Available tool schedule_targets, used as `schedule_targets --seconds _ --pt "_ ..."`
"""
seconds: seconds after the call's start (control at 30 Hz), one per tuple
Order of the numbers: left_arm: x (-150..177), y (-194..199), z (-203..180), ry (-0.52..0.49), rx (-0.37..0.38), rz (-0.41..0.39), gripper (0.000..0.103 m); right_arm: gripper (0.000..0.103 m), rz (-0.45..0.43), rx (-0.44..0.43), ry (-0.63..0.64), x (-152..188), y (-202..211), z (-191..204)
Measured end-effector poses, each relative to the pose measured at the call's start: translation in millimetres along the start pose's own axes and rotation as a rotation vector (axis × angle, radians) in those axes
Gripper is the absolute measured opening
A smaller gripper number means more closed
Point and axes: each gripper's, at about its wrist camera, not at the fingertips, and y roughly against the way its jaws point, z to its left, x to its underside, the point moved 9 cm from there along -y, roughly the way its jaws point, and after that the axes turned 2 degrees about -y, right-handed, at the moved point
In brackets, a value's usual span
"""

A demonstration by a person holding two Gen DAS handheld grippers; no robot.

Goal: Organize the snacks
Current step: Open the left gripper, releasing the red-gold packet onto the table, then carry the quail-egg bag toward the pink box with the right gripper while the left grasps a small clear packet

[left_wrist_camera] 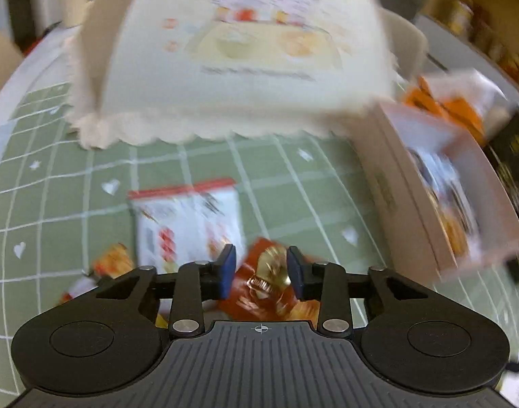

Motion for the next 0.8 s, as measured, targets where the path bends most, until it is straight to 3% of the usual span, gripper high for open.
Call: schedule_targets --seconds 0.1,0.23,0.33,0.53,0.7,0.8 --pt "27 8 -26 -0.057 0.066 0.042 0.030 0.071 -0.021 0.007 -0.005 4 0 -3" --pt "58 20 -53 -0.143 0.082 0.061 0.027 0.074 -0.035 0.012 -0.011 4 -1 -1" --pt "77 27 -64 -0.151 0.111 0.084 0.026 0.075 -0.041 -0.007 -0.006 2 -2 8" --pt "74 60 -62 0.000 0.148 0.010 0.027 0.075 -0.097 -0.079 0.005 -1 15 25" --pt "69 65 -47 0.117 0.050 -0.025 0.027 0.075 -0.099 -0.052 0.007 0 19 18" --pt "78 66 -42 0.151 0.067 0.001 0.027 0.075 -0.083 -0.038 -0.005 -4 12 15"
